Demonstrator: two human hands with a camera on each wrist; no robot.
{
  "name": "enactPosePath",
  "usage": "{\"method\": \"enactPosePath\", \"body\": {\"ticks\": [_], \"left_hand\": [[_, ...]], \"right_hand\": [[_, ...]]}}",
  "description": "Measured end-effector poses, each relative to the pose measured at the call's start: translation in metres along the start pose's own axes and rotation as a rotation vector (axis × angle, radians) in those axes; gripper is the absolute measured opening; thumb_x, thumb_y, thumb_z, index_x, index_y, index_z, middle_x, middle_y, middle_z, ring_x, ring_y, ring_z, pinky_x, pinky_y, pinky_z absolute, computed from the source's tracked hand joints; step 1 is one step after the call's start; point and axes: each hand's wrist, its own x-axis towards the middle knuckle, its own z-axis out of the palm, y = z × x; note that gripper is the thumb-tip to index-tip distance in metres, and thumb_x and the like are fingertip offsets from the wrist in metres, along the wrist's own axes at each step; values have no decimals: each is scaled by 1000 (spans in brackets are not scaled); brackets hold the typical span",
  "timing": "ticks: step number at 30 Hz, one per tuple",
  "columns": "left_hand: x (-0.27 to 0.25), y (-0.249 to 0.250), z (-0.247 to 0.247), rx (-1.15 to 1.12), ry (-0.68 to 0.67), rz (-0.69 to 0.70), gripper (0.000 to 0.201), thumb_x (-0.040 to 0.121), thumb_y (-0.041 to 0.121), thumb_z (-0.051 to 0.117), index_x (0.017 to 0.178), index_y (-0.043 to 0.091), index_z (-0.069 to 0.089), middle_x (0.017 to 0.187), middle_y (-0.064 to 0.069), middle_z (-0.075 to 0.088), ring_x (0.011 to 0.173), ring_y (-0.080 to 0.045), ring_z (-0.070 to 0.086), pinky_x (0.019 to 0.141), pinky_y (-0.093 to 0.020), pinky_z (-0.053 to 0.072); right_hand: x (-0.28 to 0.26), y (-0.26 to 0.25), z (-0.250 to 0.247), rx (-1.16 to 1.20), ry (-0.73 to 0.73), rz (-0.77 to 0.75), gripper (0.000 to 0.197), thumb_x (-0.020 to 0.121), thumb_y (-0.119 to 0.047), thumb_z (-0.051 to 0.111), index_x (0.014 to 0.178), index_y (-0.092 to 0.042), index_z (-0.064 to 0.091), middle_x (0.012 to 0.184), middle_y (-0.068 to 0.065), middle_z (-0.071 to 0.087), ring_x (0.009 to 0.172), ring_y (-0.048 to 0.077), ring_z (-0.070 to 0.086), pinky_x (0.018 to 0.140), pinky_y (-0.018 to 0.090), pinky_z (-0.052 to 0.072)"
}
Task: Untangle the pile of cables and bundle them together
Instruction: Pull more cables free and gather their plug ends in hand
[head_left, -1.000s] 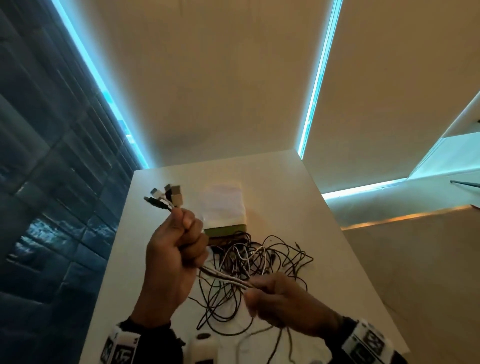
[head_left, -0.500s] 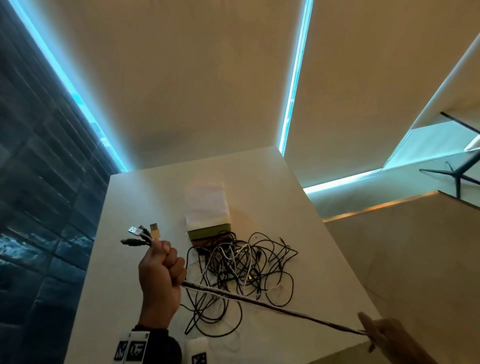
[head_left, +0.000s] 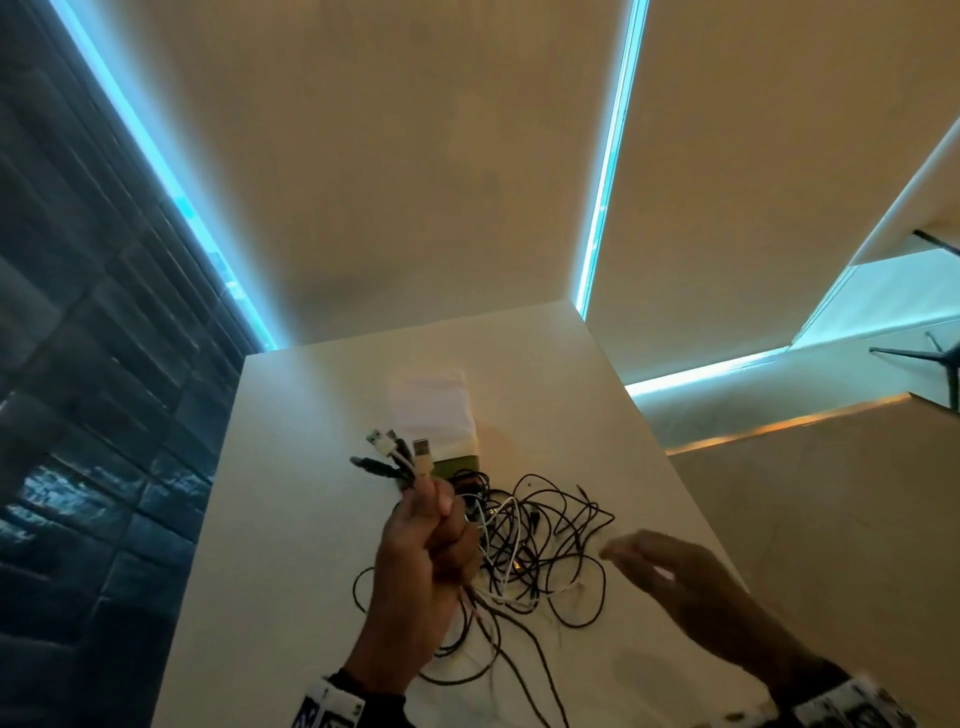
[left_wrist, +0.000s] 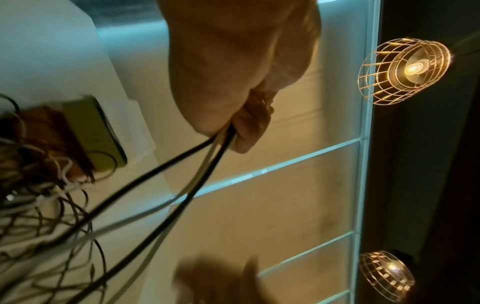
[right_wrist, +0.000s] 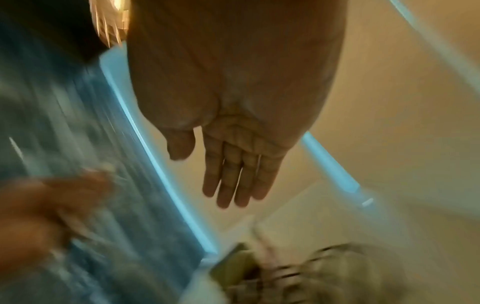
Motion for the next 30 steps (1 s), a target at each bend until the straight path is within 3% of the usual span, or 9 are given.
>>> {"method": "enactPosePath", "body": {"ticks": [2,5,8,11,14,16,18,24,30], "left_hand": [[-1,-6,13,9,-36,-31,34,102,27,34,75,10,47,60,-1,20,44,-10,22,39,-22,28],[-1,-2,20,65,-35,-16,31,96,31,40,80,6,46,59,-3,28,47,-12,29,43,-23,34],[1,6,9,151,-44,38,35,96,34,35,84,3,45,62,-12,45,55,-22,48,53,-29,48],[-3,5,5,358,-22,77,48,98,40,26,90,2,53,76,-20,66,77,-35,66,69,-37,53],[-2,5,12,158,33,13,46,97,44,33,81,5,51,53,-11,42,45,-24,45,47,-32,46],[5,11,13,33,67,24,42,98,43,37,73,11,46,51,0,26,40,-12,24,38,-25,30],[13,20,5,-19,99,58,42,100,41,36,69,15,45,51,5,24,39,-8,18,37,-22,17],[31,35,-21,51,187,114,38,104,31,33,71,19,48,48,9,25,36,-4,19,33,-17,19],[43,43,-47,26,249,108,36,103,33,34,71,22,46,47,11,25,35,-3,19,34,-17,16]], "right_hand": [[20,-26,26,40,-136,23,45,97,-59,32,109,-36,68,111,-23,67,109,-2,60,92,18,46],[32,-35,73,437,-380,108,41,106,-29,27,105,-19,67,94,-10,69,90,8,65,81,22,50],[33,-30,72,580,-415,231,36,100,-41,39,87,-19,65,66,-6,51,54,10,44,53,25,35],[33,-29,75,424,-408,210,33,101,-35,39,83,-19,62,64,-11,47,53,4,38,49,20,29],[35,-37,80,319,-386,106,30,102,-28,38,80,-20,57,65,-13,53,55,-2,44,53,14,36],[35,-33,80,248,-404,67,31,103,-29,39,79,-19,55,64,-12,50,55,-1,43,53,14,36],[30,-19,74,214,-435,77,33,104,-32,39,76,-22,54,65,-10,47,53,2,41,50,16,34],[-3,34,20,333,-477,371,38,93,-51,48,67,-25,55,55,-7,42,44,9,32,42,23,26],[-53,101,-54,169,-251,683,63,73,-74,62,55,-15,48,45,2,35,37,14,28,40,25,20]]}}
